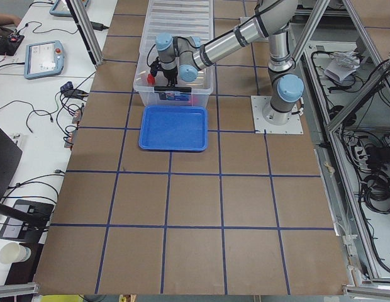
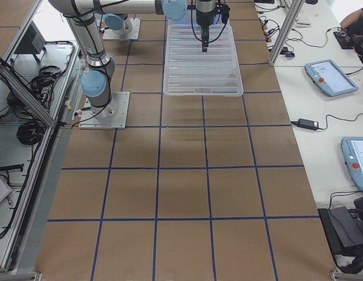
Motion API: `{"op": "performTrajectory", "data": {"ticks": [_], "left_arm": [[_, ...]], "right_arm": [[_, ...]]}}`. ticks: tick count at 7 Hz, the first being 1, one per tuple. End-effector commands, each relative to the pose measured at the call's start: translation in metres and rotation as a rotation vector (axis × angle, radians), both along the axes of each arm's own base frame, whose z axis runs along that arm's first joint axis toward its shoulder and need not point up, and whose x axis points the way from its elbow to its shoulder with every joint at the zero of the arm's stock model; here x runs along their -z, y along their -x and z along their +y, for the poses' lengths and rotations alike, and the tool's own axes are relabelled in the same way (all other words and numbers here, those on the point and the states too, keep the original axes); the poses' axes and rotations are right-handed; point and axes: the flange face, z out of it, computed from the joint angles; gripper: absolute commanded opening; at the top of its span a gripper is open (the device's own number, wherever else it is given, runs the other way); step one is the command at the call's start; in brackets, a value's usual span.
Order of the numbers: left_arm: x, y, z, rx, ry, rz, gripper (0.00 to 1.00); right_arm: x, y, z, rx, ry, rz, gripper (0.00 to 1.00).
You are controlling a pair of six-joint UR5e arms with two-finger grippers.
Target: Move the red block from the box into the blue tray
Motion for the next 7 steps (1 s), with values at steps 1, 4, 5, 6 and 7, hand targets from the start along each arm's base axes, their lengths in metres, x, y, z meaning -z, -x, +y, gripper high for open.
{"op": "performTrajectory", "data": {"ticks": [1,4,5,6,7], "left_arm": [[0.012,0.000,0.002,-0.002,-0.025,-0.002,0.84],[0.022,-0.001,0.003,0.006,-0.001,-0.010,0.62],[0.021,0.001,0.006,0.001,-0.001,-0.012,0.47],[0.008,0.000,0.002,0.000,0.029,-0.015,0.37],[-0.002,0.002,0.000,-0.005,0.047,0.000,0.28]], "right_arm": [[0.001,-0.002,0.002,-0.001,-0.007,0.011,1.00],[0.001,-0.002,0.001,-0.003,-0.002,0.005,1.00],[0.002,-0.002,0.002,-0.003,-0.008,0.008,1.00],[0.003,-0.002,0.001,-0.003,-0.008,0.008,1.00],[0.004,-0.002,0.001,-0.003,-0.011,0.008,1.00]]}}
